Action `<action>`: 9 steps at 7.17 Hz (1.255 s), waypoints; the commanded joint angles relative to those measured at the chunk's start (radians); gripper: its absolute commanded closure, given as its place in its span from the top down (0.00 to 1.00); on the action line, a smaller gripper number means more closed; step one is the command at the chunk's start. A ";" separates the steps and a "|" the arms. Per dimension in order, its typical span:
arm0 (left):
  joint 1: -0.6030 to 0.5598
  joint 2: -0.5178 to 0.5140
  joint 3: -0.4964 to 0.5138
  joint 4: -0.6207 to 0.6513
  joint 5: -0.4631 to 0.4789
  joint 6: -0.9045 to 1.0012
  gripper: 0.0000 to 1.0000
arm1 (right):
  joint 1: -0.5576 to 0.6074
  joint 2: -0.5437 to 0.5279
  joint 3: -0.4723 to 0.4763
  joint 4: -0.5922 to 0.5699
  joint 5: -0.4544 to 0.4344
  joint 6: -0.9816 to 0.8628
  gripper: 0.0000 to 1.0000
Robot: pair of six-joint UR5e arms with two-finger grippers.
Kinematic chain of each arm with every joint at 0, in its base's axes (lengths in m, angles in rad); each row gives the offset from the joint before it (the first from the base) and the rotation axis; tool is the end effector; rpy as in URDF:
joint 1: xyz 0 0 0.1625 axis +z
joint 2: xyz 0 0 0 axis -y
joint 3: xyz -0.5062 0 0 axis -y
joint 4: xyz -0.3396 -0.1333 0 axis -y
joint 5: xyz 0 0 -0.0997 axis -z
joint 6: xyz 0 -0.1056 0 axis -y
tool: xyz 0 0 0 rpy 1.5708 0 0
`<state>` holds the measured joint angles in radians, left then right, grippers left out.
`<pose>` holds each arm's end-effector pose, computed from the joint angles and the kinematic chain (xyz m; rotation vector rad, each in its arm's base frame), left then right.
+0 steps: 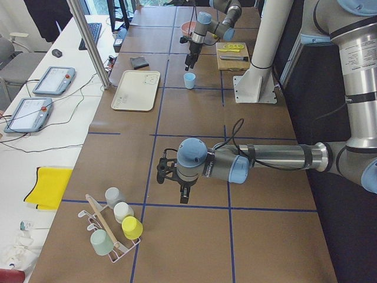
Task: Put ice and strawberries in cup
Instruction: 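Open the right gripper over the cup and draw back, then move the right gripper beside the ice bowl while the left reaches for the strawberry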
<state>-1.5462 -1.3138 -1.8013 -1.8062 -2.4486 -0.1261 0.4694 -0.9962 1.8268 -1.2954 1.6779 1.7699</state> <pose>-0.0441 -0.3235 0.7064 0.1289 0.8864 -0.0029 -0.5180 -0.3995 0.2946 0.0545 -1.1230 0.5386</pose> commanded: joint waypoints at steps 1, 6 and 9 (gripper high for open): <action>0.003 -0.010 -0.001 0.004 0.008 -0.019 1.00 | 0.142 -0.101 0.151 -0.142 0.123 -0.112 0.99; 0.454 -0.167 -0.058 0.004 0.291 -0.535 0.99 | 0.598 -0.480 0.250 -0.254 0.451 -0.991 0.99; 0.676 -0.252 -0.030 -0.014 0.400 -0.714 1.00 | 0.686 -0.521 0.204 -0.251 0.499 -1.155 0.99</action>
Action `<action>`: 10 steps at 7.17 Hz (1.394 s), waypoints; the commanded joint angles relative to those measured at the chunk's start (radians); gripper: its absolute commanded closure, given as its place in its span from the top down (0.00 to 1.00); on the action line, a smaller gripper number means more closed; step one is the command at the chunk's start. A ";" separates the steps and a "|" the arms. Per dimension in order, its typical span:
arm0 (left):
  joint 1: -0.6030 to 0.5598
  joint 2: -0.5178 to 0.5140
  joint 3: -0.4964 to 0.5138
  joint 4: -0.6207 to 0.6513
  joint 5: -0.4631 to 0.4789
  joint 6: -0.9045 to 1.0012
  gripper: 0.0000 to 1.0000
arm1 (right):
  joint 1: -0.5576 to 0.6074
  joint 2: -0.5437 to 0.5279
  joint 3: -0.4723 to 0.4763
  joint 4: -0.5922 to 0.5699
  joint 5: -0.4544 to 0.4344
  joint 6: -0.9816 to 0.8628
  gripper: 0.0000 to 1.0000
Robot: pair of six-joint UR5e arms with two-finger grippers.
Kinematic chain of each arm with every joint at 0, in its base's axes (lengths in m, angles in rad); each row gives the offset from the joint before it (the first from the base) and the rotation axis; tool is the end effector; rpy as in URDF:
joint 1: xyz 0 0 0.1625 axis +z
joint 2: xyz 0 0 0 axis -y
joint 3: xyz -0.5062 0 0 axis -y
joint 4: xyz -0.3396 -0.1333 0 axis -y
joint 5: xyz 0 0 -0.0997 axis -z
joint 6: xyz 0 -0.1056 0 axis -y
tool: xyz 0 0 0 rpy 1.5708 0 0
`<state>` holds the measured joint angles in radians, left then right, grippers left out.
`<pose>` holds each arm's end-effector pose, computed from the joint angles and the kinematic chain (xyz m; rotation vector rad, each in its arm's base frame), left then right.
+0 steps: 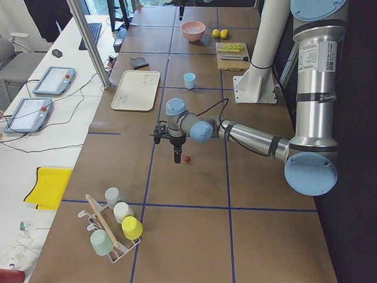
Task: Put ice and strawberries in cup
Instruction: 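Move the right gripper beside the ice bowl while the left reaches for the strawberry, then lower the left gripper onto the red strawberry and close on it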
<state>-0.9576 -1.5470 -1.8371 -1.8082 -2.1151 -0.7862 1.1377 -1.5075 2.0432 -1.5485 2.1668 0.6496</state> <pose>0.1934 -0.4114 0.6211 0.0143 0.7091 -0.0351 -0.1237 -0.4440 0.5157 0.1646 -0.7753 0.0388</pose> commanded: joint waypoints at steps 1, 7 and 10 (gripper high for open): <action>0.126 -0.019 0.034 -0.064 0.087 -0.130 1.00 | 0.017 -0.007 -0.021 0.005 0.010 -0.034 0.99; 0.148 0.031 0.070 -0.151 0.087 -0.154 0.86 | 0.016 -0.003 -0.018 0.008 0.010 -0.022 0.99; 0.151 0.028 0.085 -0.152 0.086 -0.154 0.83 | 0.016 -0.003 -0.015 0.008 0.010 -0.022 0.99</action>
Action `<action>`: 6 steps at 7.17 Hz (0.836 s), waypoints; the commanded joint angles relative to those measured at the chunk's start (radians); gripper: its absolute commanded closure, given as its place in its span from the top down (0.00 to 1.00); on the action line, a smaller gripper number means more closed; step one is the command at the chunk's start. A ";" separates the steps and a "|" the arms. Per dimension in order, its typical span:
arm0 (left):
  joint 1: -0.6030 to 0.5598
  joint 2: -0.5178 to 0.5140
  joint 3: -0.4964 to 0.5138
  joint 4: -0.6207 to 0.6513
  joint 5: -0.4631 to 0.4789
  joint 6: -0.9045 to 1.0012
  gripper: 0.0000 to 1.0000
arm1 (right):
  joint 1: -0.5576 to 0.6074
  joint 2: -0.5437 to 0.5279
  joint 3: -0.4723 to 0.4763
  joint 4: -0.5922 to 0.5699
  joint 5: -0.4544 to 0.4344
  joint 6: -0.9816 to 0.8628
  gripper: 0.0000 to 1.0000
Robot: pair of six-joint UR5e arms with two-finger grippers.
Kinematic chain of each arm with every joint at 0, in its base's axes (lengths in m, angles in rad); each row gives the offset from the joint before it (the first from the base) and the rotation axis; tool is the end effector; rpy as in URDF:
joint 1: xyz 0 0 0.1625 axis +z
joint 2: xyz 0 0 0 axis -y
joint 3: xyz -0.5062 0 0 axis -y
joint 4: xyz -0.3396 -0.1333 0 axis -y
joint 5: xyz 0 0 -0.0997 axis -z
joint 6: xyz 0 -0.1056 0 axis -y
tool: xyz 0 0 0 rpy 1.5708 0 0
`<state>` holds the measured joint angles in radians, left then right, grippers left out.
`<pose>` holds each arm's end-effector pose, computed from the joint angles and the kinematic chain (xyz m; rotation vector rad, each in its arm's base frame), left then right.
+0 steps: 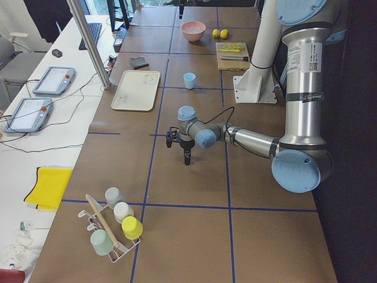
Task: Put ice and strawberries in cup
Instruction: 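Lower the left gripper onto the red strawberry and close on it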
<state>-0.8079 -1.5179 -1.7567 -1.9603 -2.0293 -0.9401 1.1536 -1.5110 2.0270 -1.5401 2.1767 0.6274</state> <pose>0.2439 -0.3804 0.6553 0.0012 0.6809 -0.0505 -0.1179 -0.4465 0.5226 0.1643 -0.7752 0.0335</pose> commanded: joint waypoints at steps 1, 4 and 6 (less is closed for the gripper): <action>0.001 -0.001 0.009 0.000 -0.002 0.000 0.82 | 0.000 0.000 -0.001 0.000 0.000 0.000 0.99; 0.003 -0.004 0.013 0.000 -0.003 0.000 0.67 | 0.000 -0.005 0.004 0.000 0.002 0.002 0.99; 0.003 -0.004 0.013 0.000 -0.006 0.000 0.23 | 0.001 -0.008 0.009 0.000 0.002 0.002 0.99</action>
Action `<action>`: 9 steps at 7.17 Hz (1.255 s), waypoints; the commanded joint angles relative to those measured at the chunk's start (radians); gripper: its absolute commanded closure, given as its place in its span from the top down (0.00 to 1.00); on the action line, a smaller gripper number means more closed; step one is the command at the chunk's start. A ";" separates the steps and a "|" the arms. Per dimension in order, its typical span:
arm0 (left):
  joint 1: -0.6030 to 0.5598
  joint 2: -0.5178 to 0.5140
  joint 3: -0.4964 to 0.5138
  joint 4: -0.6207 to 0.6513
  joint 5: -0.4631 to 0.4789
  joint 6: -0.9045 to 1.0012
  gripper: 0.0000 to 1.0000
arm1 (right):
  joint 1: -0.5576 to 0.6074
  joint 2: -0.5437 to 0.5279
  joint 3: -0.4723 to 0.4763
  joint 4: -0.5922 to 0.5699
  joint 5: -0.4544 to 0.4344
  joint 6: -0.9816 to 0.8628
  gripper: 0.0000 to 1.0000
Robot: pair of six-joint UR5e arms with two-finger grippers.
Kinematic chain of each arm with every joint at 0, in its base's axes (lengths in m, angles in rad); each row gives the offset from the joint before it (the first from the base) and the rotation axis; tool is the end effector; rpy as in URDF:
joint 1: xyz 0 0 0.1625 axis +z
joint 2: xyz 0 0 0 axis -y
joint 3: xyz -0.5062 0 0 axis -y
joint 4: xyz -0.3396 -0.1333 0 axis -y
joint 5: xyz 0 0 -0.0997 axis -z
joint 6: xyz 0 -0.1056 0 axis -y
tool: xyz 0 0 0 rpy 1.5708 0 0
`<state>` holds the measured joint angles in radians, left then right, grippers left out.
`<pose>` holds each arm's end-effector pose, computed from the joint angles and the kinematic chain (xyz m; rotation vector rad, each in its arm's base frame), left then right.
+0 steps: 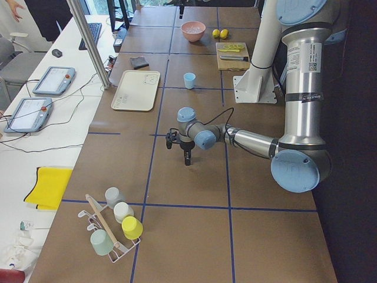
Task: Put ice and strawberries in cup
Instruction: 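Lift the strawberry with the left gripper and carry it over the cup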
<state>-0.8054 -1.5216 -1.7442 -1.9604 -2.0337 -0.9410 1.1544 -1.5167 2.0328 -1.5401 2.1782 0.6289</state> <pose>0.2464 -0.3808 0.6593 -0.0092 0.6774 -0.0499 -0.1164 -0.4438 0.5226 0.1633 -0.7765 0.0352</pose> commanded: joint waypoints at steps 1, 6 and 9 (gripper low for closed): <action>-0.001 0.001 -0.001 0.000 -0.005 0.004 0.06 | 0.001 -0.002 0.003 0.000 0.000 0.000 0.99; 0.000 -0.079 -0.187 0.035 -0.010 -0.069 0.00 | 0.001 -0.003 0.001 0.002 0.002 -0.002 0.99; 0.125 -0.457 -0.198 0.276 -0.025 -0.310 0.00 | 0.002 -0.008 0.001 0.002 0.000 -0.003 0.99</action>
<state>-0.7578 -1.7962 -1.9418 -1.8363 -2.0530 -1.1463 1.1555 -1.5232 2.0342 -1.5386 2.1785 0.6264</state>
